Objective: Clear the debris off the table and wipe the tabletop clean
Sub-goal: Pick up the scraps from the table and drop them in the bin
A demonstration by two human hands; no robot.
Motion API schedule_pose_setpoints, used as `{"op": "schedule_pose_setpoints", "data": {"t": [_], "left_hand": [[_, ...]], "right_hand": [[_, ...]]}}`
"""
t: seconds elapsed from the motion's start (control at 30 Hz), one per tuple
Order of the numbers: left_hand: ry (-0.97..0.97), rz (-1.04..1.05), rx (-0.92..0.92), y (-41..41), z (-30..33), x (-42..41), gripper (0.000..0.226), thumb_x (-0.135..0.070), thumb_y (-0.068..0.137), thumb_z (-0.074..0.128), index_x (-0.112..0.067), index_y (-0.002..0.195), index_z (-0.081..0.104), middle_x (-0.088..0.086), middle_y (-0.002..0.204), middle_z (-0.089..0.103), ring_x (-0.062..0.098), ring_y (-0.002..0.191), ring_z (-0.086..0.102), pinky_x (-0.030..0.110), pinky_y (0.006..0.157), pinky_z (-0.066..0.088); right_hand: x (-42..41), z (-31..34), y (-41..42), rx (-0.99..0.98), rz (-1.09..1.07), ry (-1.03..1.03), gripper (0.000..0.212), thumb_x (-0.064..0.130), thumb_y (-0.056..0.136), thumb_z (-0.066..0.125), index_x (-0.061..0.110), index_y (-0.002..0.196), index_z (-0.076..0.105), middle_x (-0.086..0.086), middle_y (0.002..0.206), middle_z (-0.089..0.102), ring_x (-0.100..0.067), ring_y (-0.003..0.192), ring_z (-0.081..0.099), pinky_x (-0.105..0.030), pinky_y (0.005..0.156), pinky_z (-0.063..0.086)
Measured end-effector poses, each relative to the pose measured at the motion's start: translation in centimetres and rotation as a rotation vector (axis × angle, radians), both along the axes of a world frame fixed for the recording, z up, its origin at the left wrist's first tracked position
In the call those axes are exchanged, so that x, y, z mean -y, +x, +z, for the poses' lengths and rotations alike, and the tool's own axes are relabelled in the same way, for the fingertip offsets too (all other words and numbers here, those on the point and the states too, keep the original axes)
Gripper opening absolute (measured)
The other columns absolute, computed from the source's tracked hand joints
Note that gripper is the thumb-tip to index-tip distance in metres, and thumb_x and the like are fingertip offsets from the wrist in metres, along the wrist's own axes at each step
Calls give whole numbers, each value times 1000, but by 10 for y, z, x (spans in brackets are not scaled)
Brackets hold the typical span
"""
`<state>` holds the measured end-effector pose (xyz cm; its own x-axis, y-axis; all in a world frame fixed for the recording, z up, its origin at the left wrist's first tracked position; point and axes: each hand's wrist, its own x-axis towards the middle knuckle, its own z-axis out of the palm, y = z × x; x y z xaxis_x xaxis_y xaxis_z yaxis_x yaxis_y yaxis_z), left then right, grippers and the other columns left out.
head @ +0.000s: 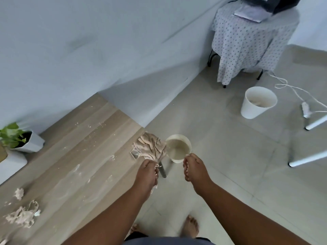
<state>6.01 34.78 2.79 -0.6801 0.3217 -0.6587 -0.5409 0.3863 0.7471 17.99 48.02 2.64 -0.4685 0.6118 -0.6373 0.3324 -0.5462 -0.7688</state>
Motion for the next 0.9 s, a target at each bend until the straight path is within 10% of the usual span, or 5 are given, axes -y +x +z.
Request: {"op": "schedule_pose_setpoints", "data": {"t": [0.9], "left_hand": [[48, -195, 174, -44, -42, -233, 9, -21, 99, 50, -20, 93, 57, -8, 56, 54, 7, 41, 37, 18, 38, 22]], "right_hand": [[-212, -7, -7, 136, -229, 20, 15, 12, 92, 49, 12, 78, 52, -1, 56, 44, -13, 43, 32, -23, 42, 23]]}}
